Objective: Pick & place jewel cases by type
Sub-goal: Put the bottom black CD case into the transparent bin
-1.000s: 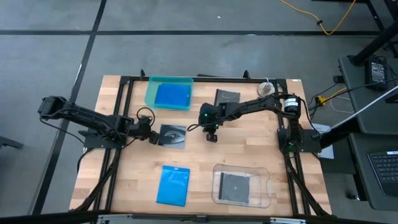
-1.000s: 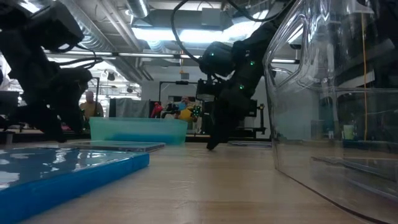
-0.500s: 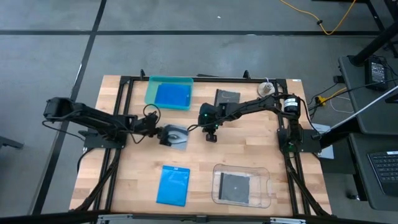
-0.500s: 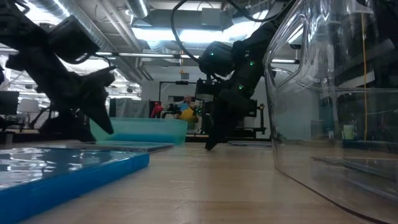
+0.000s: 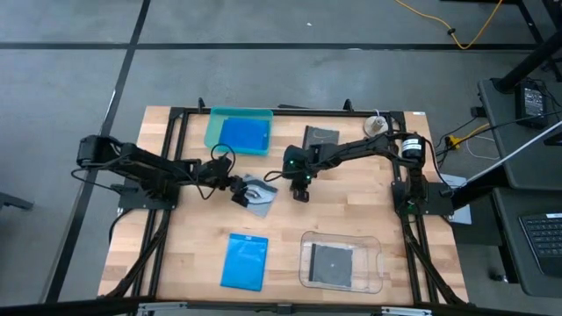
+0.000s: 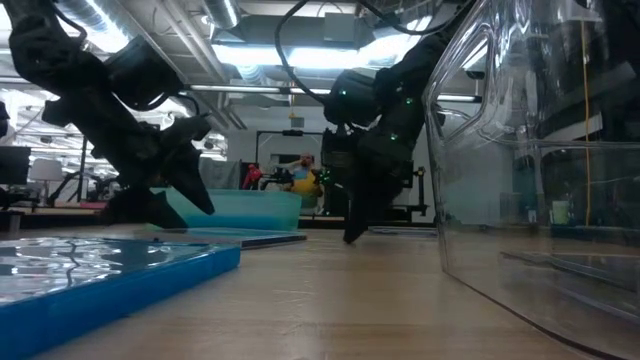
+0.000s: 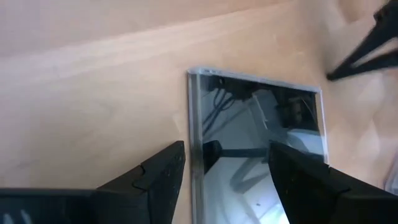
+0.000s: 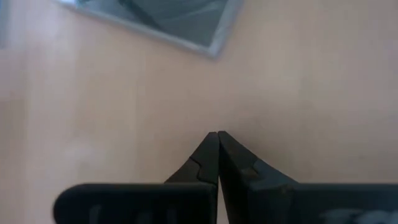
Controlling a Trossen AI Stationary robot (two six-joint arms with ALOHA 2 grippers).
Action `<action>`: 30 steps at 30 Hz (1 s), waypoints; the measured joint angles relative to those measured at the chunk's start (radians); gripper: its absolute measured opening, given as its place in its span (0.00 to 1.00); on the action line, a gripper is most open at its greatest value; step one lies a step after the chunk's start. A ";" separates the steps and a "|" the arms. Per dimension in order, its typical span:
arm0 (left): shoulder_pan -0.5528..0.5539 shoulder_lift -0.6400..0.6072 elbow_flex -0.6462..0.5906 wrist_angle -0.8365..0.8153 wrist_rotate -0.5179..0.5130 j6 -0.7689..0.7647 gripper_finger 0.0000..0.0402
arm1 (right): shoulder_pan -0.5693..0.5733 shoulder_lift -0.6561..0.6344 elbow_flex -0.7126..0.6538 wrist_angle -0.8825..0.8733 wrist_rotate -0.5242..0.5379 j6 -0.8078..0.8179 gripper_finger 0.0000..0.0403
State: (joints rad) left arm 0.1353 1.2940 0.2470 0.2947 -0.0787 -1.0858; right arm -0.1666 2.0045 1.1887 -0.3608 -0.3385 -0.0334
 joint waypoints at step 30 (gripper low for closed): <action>-0.166 -0.024 -0.001 -0.029 0.122 -0.214 0.55 | 0.147 -0.001 -0.117 0.266 0.042 0.260 0.02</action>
State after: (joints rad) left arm -0.0302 1.2702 0.2461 0.2659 0.0438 -1.3002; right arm -0.0196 2.0037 1.0714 -0.0950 -0.2965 0.2264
